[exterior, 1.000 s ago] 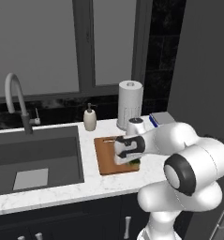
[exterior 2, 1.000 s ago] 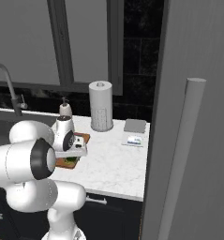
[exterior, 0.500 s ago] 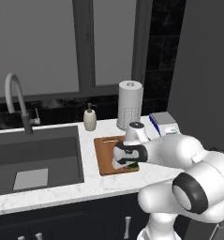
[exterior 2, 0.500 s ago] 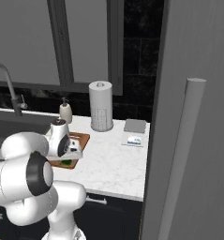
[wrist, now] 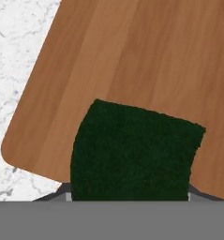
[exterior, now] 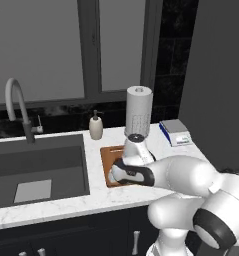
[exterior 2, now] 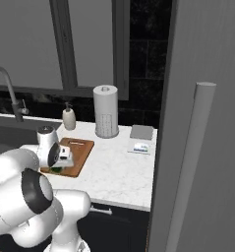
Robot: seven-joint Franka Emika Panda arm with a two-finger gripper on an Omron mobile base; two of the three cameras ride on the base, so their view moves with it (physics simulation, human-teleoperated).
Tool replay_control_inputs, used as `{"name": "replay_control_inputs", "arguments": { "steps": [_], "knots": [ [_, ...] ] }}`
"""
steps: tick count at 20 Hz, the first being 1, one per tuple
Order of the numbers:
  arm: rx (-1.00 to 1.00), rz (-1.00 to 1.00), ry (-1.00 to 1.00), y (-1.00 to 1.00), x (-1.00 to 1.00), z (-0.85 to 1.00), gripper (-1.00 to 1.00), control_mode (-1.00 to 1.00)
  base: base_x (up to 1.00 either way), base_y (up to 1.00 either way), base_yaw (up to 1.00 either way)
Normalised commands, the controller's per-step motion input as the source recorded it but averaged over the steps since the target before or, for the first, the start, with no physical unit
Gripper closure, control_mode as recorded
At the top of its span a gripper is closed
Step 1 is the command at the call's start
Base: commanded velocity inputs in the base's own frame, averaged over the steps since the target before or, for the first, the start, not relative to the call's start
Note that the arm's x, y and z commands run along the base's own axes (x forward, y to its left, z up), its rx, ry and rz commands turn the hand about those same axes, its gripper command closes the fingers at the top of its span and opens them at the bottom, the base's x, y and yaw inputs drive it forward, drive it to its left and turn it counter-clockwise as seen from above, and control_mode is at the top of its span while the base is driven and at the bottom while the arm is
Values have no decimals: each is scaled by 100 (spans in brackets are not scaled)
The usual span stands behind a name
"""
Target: Pick up the sponge from the counter and clean the cutting board by briefly scrubbing or pressing down on the cutting board. Once finished, release the sponge.
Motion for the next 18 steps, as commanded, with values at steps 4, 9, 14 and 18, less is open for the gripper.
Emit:
{"name": "replay_control_inputs", "arguments": {
  "steps": [4,9,14,18],
  "knots": [
    [0,0,14,1,64,38,100,-100,0,0,0],
    [0,0,5,7,54,27,100,-100,0,0,0],
    [-2,-2,7,10,61,38,100,-100,0,0,0],
    [-2,-3,0,19,49,3,100,-100,0,0,0]
  ]
}}
